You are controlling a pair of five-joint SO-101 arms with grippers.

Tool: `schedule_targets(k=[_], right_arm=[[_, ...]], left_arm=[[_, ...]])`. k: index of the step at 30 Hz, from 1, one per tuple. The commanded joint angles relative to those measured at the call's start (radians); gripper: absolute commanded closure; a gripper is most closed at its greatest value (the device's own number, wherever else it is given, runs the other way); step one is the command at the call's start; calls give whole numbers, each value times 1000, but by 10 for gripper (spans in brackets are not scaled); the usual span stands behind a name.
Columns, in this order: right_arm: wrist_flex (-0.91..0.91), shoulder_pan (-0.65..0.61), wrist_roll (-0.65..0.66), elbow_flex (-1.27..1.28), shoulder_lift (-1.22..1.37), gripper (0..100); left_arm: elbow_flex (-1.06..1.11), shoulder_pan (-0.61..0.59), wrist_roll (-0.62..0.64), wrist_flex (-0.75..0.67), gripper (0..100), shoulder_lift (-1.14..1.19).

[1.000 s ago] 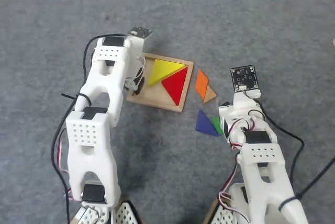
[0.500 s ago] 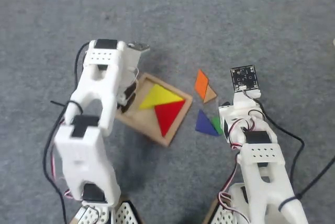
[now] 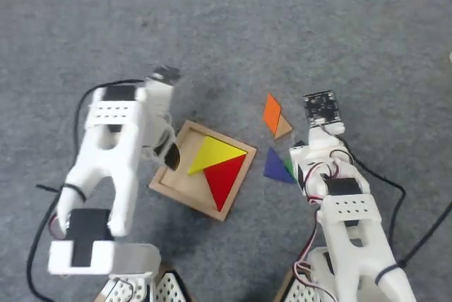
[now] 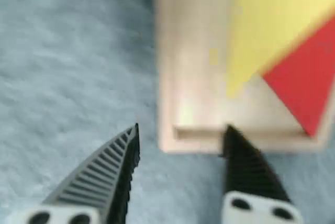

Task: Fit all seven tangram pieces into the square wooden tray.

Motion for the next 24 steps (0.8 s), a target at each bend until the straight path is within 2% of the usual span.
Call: schedule_targets(k=[1,3,6,12,16,19,21,24], right_arm=[[-1,-27,55,-9,-24,931],[33,-36,63,-18,-31,929],[99,-65,143,-71,-24,929],[203,-255,186,-236,12,928],[275,-361,222,-448,193,928],[314,-426,273,-597,363,928],[311,-483,313,-654,449,928],[309,-578,368,-703,535,922]], left_arm=[[-1,-69,23,-143,701,-51],[-1,-112,61,-222,700,-52],[12,-190,101,-287,700,-84],[219,-327,34,-351,701,-405],[437,-385,-14,-359,701,-617],[570,-430,-14,-367,700,-680],[607,-476,-17,-387,700,-684],[562,-620,-12,-448,700,-681]])
